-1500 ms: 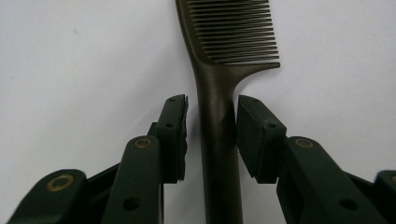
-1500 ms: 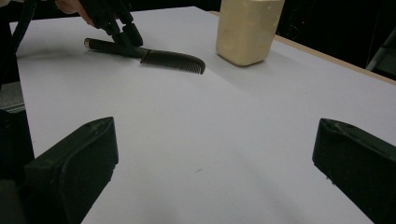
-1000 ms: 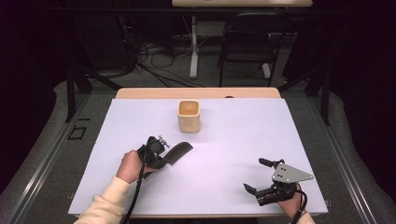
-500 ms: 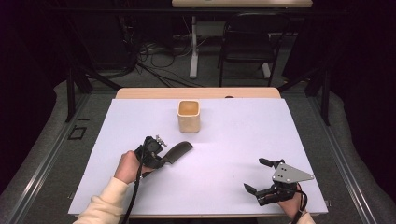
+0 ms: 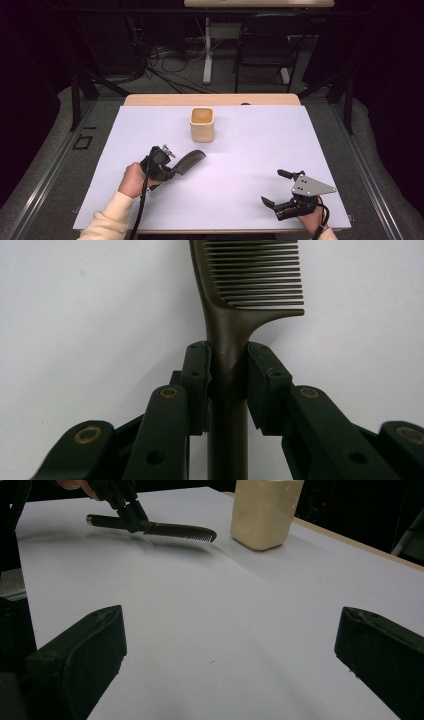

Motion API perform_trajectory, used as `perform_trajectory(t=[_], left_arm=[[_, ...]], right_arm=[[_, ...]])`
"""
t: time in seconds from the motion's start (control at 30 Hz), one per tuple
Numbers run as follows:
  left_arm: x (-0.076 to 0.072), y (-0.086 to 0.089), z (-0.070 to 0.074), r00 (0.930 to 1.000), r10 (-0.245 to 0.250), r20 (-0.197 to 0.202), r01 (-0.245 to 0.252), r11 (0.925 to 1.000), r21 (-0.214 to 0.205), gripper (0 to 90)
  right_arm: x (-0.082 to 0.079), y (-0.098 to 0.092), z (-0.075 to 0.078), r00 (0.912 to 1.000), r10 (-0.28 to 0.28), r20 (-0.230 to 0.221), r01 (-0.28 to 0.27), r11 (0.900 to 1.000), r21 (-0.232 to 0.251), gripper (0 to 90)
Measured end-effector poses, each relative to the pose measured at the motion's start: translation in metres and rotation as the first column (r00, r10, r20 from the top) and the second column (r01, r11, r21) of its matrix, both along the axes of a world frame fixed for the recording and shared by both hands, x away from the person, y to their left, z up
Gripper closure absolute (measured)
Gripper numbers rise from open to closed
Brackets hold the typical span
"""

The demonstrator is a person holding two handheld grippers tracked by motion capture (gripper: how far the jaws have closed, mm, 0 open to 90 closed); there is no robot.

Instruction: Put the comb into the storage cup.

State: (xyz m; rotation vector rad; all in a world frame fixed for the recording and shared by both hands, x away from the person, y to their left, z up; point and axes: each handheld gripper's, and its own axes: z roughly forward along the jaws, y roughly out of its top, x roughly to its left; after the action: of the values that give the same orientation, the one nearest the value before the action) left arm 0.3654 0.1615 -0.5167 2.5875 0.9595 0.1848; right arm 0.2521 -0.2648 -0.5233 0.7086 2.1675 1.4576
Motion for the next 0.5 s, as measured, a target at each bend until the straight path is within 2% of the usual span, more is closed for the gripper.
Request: perform_trajectory(t=[0.5], left_arm=[[-0.0043, 0.0031, 0.0100, 0.9989, -0.005, 0.046, 0.006, 0.9998, -0.017, 72.7]], right_arm=[[0.0000, -0.0002, 0.0001, 1.0000, -0.001, 0.001, 0.001, 1.0000, 0.000, 0.0]])
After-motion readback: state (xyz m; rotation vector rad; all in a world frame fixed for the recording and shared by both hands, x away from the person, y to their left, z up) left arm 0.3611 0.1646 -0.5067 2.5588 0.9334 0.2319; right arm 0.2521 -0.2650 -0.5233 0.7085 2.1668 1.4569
